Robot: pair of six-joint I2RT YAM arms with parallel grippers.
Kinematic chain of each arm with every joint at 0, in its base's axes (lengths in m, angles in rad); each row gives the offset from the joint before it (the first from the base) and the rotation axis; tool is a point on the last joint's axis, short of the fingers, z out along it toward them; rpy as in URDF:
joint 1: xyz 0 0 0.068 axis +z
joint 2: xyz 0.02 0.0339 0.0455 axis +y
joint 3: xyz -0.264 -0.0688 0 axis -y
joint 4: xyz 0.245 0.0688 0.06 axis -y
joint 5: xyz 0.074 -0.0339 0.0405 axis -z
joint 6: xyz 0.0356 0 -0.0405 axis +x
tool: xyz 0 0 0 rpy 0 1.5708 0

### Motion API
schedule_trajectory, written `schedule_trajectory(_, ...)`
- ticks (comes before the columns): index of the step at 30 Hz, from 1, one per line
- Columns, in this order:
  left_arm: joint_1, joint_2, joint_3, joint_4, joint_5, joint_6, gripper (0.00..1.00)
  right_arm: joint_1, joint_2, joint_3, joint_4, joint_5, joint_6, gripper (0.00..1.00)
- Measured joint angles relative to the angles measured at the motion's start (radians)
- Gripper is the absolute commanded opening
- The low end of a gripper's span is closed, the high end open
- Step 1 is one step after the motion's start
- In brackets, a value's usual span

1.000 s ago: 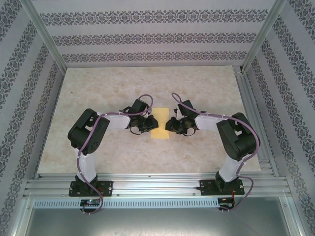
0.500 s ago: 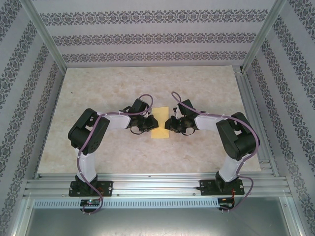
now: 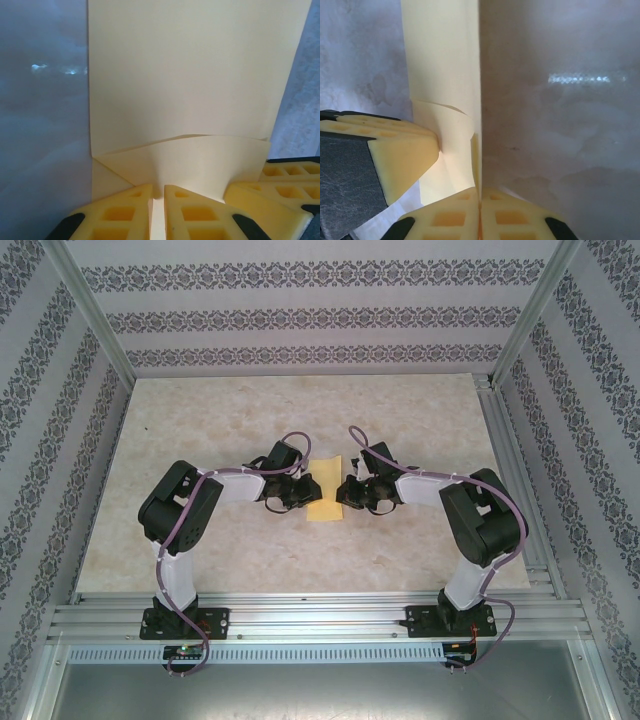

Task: Fold a paper plane with a square sheet of paper (pick it up from the middle)
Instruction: Turn over the paper at the center of the table.

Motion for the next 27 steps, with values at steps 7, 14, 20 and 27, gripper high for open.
schedule_trajectory(7, 0.0, -0.113, -0.001, -0.055, -0.055, 0.0, 0.27, 0.002, -0.105, 0.026, -0.163, 0.075, -0.062, 0.0)
schedule_trajectory(14, 0.08, -0.41, -0.039, -0.127, -0.159, 0.0, 0.32, 0.092, -0.238, 0.283, -0.575, 0.475, -0.229, 0.0)
schedule_trajectory(20, 0.226, -0.58, -0.155, -0.183, -0.211, -0.001, 0.36, 0.232, -0.183, 0.402, -0.835, 0.78, -0.29, 0.0)
schedule_trajectory(27, 0.338, -0.664, -0.232, -0.248, -0.219, -0.001, 0.36, 0.388, 0.034, 0.46, -0.983, 0.92, -0.287, 0.03)
